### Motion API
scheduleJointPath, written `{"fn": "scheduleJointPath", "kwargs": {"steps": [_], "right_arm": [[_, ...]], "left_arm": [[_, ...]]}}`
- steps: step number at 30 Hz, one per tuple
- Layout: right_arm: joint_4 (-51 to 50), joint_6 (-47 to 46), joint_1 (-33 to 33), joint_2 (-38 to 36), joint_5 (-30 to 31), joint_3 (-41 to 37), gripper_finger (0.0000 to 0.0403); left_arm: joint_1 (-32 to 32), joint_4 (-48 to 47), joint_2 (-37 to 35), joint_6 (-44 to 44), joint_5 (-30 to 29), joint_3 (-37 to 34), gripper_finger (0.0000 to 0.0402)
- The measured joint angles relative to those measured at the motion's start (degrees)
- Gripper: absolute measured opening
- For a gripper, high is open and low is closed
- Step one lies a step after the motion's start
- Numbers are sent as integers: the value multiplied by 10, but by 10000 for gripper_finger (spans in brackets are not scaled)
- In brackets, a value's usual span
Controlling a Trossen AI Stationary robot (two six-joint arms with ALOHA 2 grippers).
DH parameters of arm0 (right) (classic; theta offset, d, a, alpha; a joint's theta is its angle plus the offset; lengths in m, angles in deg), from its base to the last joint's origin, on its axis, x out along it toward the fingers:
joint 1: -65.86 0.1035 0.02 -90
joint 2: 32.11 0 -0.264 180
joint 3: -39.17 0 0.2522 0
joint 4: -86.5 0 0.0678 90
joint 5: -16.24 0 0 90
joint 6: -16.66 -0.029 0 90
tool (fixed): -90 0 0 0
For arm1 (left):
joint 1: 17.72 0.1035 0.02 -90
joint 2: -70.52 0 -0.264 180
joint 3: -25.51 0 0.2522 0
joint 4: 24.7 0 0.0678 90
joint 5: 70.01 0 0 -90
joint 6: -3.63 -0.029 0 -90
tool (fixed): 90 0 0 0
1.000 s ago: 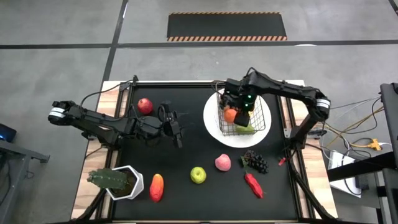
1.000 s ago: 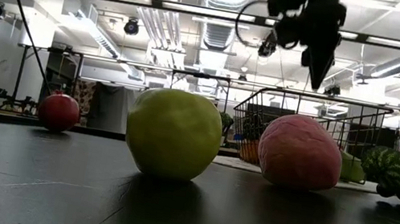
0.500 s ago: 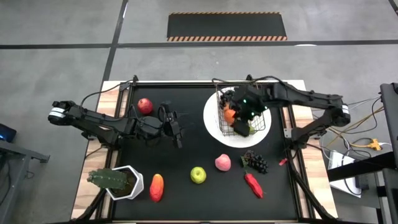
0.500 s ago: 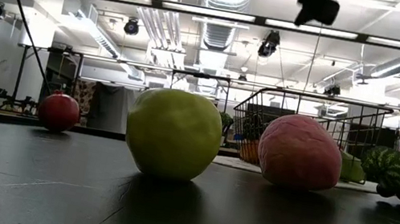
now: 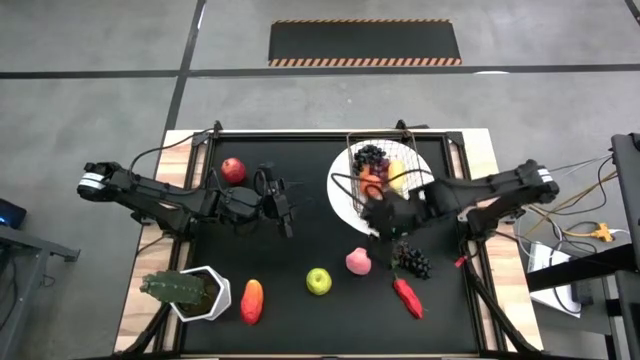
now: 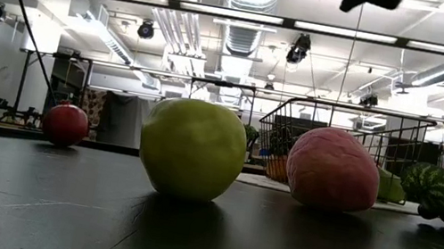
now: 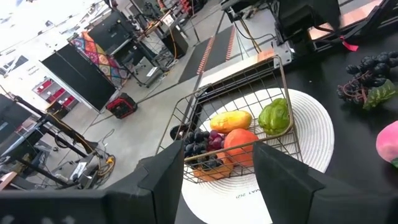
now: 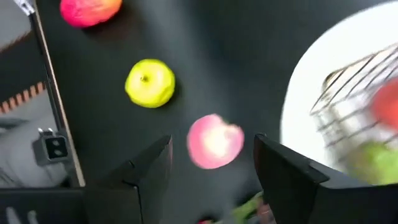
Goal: Build produce basket
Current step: Put the pink peach into the wire basket
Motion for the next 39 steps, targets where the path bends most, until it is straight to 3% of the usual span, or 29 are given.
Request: {"fn": "scheduleJointPath", "kwargs": {"steps": [8, 15, 28, 39], "right_arm": [[-6, -182, 58, 74, 0, 0, 272], [-42, -239, 60, 160, 4, 0, 333], [-40, -219, 60, 255, 5, 0, 327], [-3, -179, 57, 275, 36, 0, 327]], "left_arm": [[0, 0, 0, 0, 0, 0, 173], [0, 0, 0, 0, 0, 0, 173], [-1, 0, 0, 14, 0, -1, 173], [-1, 0, 0, 14, 0, -1, 173]]}}
